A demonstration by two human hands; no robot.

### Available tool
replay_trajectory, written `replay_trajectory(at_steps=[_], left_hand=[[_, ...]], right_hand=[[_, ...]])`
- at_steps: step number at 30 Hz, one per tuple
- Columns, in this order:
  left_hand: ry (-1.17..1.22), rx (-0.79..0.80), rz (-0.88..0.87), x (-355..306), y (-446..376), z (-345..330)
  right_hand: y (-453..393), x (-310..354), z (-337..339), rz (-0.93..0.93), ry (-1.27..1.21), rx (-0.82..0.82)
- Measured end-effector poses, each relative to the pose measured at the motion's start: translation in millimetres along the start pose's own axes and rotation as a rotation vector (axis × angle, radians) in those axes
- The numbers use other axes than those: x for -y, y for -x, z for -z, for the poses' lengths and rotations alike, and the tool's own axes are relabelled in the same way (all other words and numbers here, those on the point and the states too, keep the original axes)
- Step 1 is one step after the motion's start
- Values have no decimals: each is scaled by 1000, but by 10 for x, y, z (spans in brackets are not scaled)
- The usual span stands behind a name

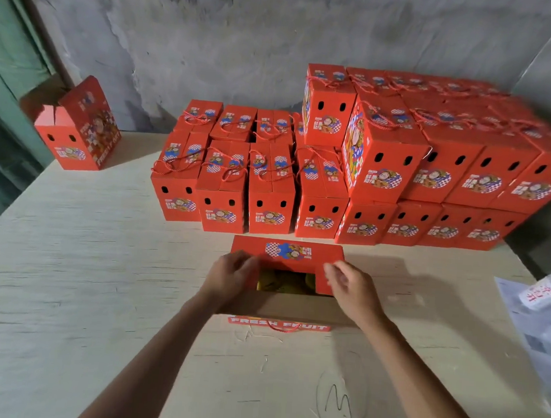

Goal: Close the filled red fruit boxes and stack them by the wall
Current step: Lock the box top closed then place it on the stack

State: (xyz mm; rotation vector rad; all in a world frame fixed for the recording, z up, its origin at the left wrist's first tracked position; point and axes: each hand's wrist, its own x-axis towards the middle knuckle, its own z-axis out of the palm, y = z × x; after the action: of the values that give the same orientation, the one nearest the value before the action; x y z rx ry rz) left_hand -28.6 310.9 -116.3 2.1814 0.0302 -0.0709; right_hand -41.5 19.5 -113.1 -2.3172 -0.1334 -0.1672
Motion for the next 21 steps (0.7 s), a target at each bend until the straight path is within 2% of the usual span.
replay_trajectory(at_steps=[3, 6, 9, 13, 15, 16, 19, 21], left_hand=[[299, -30, -105, 345, 292, 237], [435, 34, -146, 473, 373, 213], [371, 77, -177, 445, 394, 207], [80, 152, -269, 504, 421, 311], [116, 172, -183, 437, 407, 342], [170, 132, -104, 365, 371, 334], [139, -106, 96, 66, 121, 239], [46, -155, 142, -110, -54, 92]], right_hand=[[355, -347, 116, -59, -343, -65], [422, -373, 75, -54, -350, -84], [479, -411, 104, -10, -195, -81], [555, -419, 189, 54, 1, 45], [553, -344, 229, 3, -87, 104], [529, -299, 234, -40, -146, 97], [266, -146, 143, -110, -91, -138], [54, -20, 30, -110, 38, -279]])
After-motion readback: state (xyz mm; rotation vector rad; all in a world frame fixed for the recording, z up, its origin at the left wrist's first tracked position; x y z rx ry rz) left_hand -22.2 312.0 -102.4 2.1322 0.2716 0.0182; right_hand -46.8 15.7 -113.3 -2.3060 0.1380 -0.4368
